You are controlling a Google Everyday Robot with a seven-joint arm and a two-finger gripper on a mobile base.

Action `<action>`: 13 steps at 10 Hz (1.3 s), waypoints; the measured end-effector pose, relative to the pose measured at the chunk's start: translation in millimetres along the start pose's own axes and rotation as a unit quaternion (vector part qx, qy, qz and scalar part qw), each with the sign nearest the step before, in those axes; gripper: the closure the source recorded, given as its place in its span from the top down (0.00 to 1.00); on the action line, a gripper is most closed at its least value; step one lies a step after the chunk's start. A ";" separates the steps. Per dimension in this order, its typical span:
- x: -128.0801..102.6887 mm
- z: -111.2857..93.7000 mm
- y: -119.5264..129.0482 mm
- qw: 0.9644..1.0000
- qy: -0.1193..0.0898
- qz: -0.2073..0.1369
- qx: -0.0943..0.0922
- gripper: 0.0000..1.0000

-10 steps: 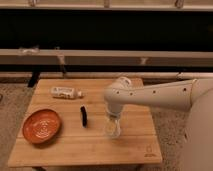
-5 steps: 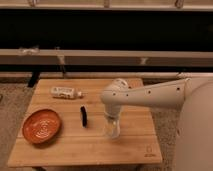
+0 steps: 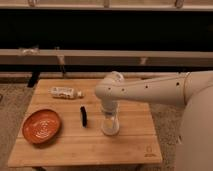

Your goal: Place the ceramic cup over the eraser

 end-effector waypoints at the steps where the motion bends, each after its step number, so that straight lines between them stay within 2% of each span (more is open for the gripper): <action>1: -5.8 -17.7 -2.2 1.000 0.001 -0.010 0.009 0.00; 2: -10.7 -32.6 -4.1 1.000 0.002 -0.018 0.015 0.00; 4: -34.8 -70.9 -9.1 0.998 0.005 -0.053 0.034 0.00; 6: -51.6 -92.5 -12.5 0.996 0.006 -0.080 0.049 0.00; 8: -71.0 -104.0 -14.8 0.993 0.001 -0.104 0.059 0.00; 10: -92.3 -111.6 -18.0 0.990 -0.015 -0.127 0.067 0.00; 13: -109.9 -109.2 -23.1 0.986 -0.035 -0.145 0.069 0.00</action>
